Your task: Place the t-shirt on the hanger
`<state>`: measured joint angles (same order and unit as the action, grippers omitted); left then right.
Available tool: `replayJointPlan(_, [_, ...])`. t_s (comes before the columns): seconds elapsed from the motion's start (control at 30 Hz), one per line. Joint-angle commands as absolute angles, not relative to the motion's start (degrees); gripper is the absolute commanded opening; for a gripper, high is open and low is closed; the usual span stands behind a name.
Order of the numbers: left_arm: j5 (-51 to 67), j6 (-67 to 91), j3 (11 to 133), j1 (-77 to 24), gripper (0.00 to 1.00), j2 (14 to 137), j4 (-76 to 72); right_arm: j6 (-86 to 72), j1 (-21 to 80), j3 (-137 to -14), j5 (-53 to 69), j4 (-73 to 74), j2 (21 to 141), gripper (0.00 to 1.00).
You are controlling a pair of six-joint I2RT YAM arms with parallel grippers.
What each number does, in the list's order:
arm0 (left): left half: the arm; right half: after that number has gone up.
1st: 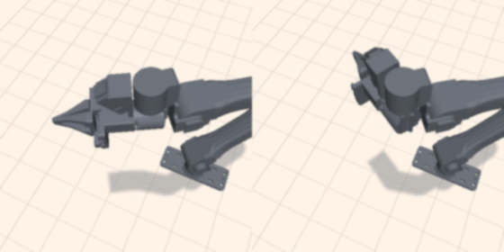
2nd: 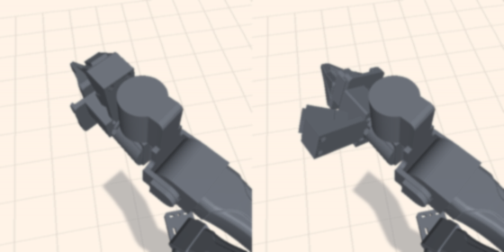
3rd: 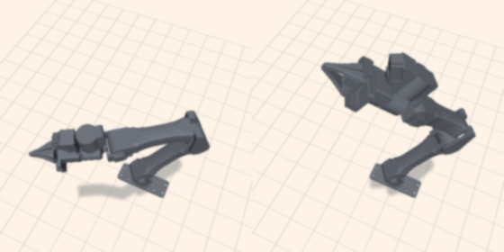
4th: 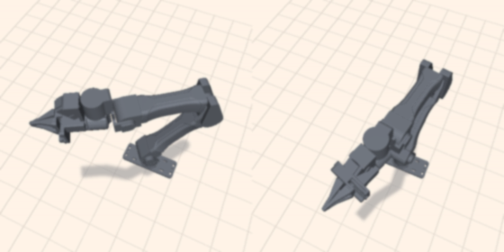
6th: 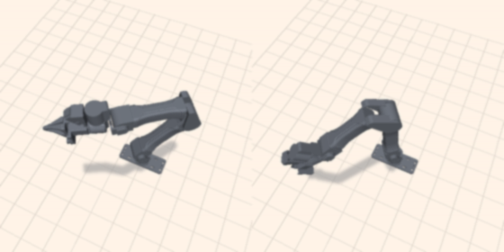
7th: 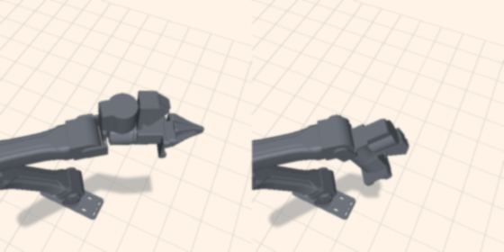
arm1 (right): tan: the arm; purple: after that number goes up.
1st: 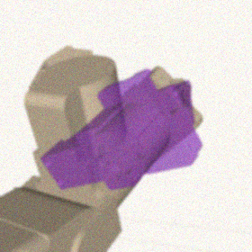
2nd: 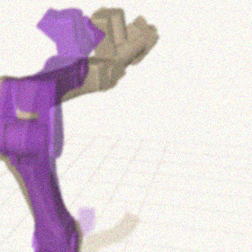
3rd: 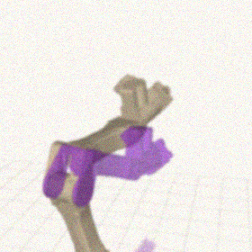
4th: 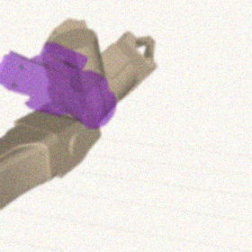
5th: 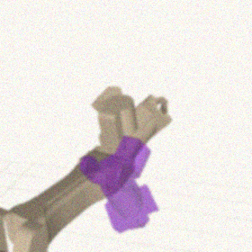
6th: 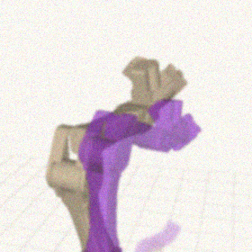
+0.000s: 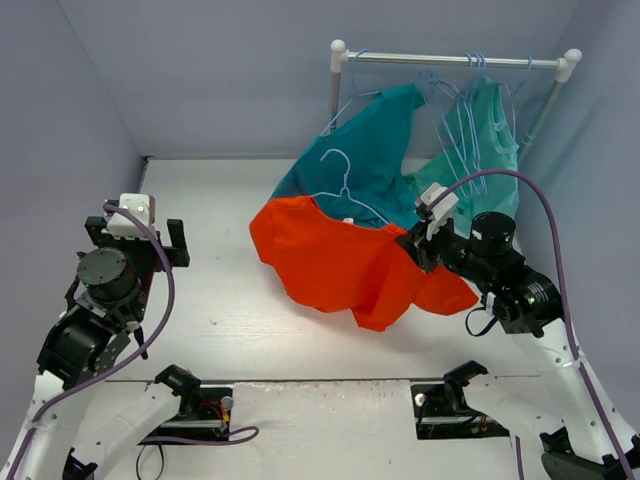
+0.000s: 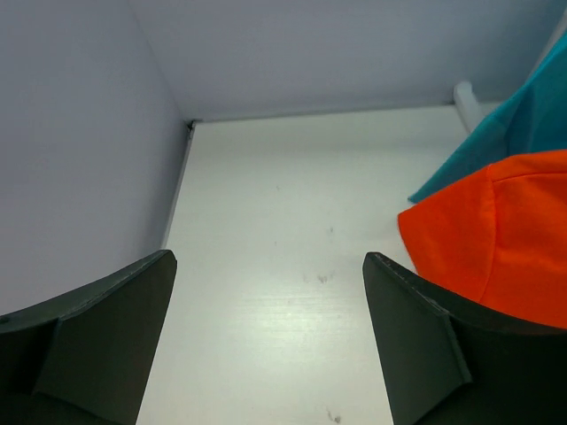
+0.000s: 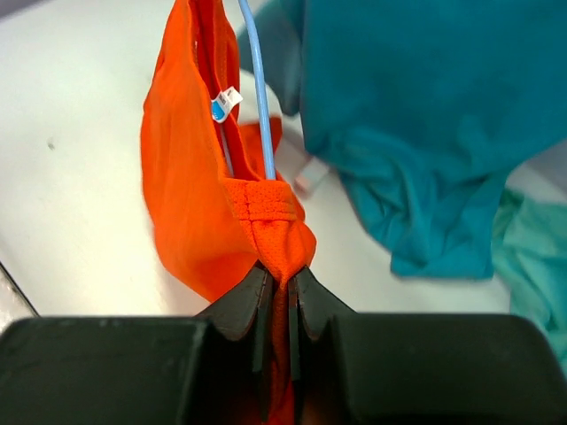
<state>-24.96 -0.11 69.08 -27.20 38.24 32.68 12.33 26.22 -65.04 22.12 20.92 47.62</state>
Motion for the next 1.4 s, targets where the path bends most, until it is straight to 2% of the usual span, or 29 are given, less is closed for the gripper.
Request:
replayJointPlan(0.0, [-26.02, 4.06, 64.58, -26.81, 0.82, 37.49, 30.85, 12.50, 25.75, -65.91, 15.51, 21.06, 47.18, 0.00])
replayJointPlan(0.2, [-24.62, 5.95, 58.99, -26.81, 0.82, 37.86, 29.17, 13.49, 25.84, -69.04, 2.18, 29.14, 48.33, 0.00])
replayJointPlan(0.4, [-25.73, 7.37, 54.17, -26.81, 0.82, 37.88, 24.99, 11.00, 25.84, -74.38, -21.91, 29.80, 50.59, 0.00])
replayJointPlan(0.63, [-27.80, 7.38, 51.42, -26.81, 0.82, 36.74, 23.45, 12.52, 25.84, -86.25, -35.12, 26.62, 58.41, 0.00])
replayJointPlan(0.87, [-28.74, 7.21, 49.57, -26.72, 0.82, 34.94, 23.11, 14.10, 25.36, -93.86, -34.99, 20.09, 65.56, 0.00])
replayJointPlan(1.37, [-28.06, 7.26, 49.01, -26.22, 0.82, 34.31, 23.96, 11.51, 15.63, -94.82, -21.63, 8.13, 76.18, 0.00])
